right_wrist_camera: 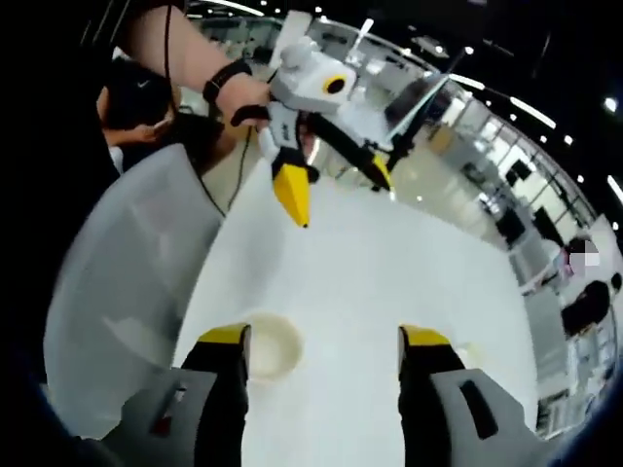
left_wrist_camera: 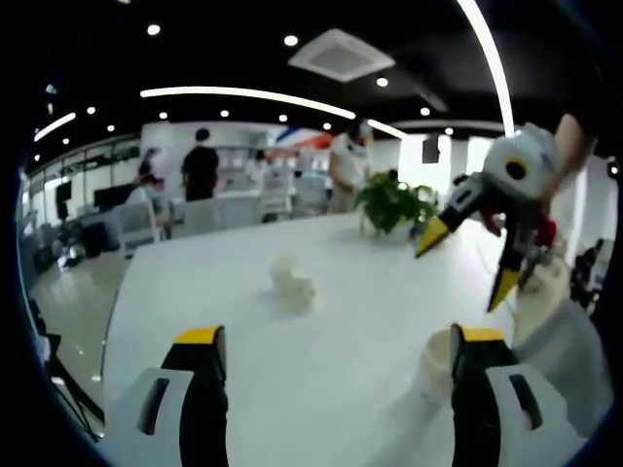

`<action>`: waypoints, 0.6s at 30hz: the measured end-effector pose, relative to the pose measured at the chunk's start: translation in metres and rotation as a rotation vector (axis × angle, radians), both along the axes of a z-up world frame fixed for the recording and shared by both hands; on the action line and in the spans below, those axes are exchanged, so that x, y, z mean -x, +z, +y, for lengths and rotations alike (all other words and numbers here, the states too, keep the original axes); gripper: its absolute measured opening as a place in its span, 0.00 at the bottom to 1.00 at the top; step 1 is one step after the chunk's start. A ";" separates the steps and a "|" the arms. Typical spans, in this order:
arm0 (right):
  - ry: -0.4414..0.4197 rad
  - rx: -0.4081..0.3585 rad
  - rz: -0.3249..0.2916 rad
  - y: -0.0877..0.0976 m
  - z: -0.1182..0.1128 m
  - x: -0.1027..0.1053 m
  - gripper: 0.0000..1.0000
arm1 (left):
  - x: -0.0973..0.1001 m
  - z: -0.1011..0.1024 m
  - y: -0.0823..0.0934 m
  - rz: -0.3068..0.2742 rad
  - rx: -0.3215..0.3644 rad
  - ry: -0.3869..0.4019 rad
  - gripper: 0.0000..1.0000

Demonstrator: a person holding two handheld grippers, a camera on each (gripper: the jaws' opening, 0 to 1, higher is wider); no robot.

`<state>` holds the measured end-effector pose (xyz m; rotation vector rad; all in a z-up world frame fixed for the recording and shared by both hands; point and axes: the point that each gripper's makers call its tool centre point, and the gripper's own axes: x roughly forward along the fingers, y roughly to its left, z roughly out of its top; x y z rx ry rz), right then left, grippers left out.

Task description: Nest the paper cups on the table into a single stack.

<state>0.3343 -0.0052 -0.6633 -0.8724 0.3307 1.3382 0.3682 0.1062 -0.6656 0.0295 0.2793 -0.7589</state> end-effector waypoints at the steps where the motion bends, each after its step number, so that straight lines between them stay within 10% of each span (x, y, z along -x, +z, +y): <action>1: -0.007 -0.007 -0.020 0.002 -0.001 -0.004 0.75 | 0.000 0.000 0.000 0.001 0.001 0.000 0.96; 8: -0.064 -0.061 -0.054 0.012 -0.001 -0.019 1.00 | -0.001 0.000 0.000 0.002 -0.003 -0.001 0.96; 18: -0.112 -0.075 -0.040 0.013 -0.003 -0.032 1.00 | -0.003 0.001 0.000 0.002 0.000 0.005 0.96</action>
